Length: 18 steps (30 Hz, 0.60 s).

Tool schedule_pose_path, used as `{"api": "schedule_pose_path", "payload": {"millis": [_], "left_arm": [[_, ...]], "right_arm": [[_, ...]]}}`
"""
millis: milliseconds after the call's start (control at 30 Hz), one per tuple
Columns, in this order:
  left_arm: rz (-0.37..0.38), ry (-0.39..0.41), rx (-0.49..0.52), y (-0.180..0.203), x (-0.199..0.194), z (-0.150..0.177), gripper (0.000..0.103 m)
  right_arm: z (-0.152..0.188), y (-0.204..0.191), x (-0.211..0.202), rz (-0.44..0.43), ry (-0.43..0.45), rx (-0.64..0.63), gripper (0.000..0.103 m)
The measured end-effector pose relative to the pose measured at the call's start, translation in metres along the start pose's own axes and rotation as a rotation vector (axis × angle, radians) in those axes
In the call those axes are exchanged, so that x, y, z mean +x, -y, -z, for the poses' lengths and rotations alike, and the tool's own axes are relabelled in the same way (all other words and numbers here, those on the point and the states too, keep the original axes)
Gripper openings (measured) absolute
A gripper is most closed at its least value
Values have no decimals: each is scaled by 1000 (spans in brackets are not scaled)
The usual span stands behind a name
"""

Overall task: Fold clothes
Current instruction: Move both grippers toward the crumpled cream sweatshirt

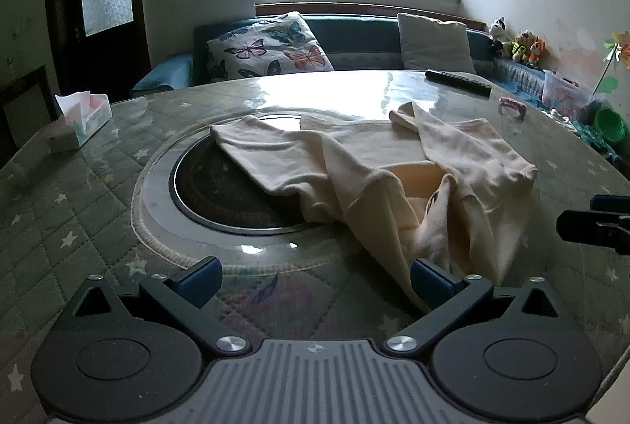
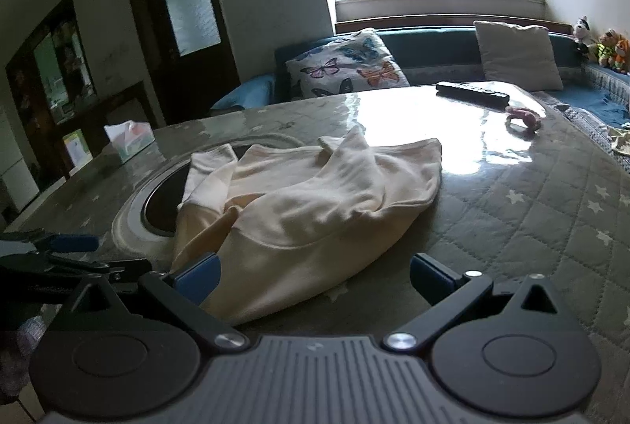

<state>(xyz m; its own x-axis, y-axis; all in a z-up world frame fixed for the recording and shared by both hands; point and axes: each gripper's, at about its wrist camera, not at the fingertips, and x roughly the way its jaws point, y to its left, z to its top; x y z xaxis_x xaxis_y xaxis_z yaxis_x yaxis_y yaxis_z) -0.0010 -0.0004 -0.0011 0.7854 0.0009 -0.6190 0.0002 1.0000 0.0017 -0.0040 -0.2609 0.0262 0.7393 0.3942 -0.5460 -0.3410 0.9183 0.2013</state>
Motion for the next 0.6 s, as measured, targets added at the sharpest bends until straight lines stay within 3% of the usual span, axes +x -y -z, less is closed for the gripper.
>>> {"api": "schedule_pose_path", "payload": {"millis": [600], "left_arm": [[-33, -37, 8, 8, -13, 13, 103]], "right_arm": [[11, -18, -5, 58, -98, -22, 103]]}}
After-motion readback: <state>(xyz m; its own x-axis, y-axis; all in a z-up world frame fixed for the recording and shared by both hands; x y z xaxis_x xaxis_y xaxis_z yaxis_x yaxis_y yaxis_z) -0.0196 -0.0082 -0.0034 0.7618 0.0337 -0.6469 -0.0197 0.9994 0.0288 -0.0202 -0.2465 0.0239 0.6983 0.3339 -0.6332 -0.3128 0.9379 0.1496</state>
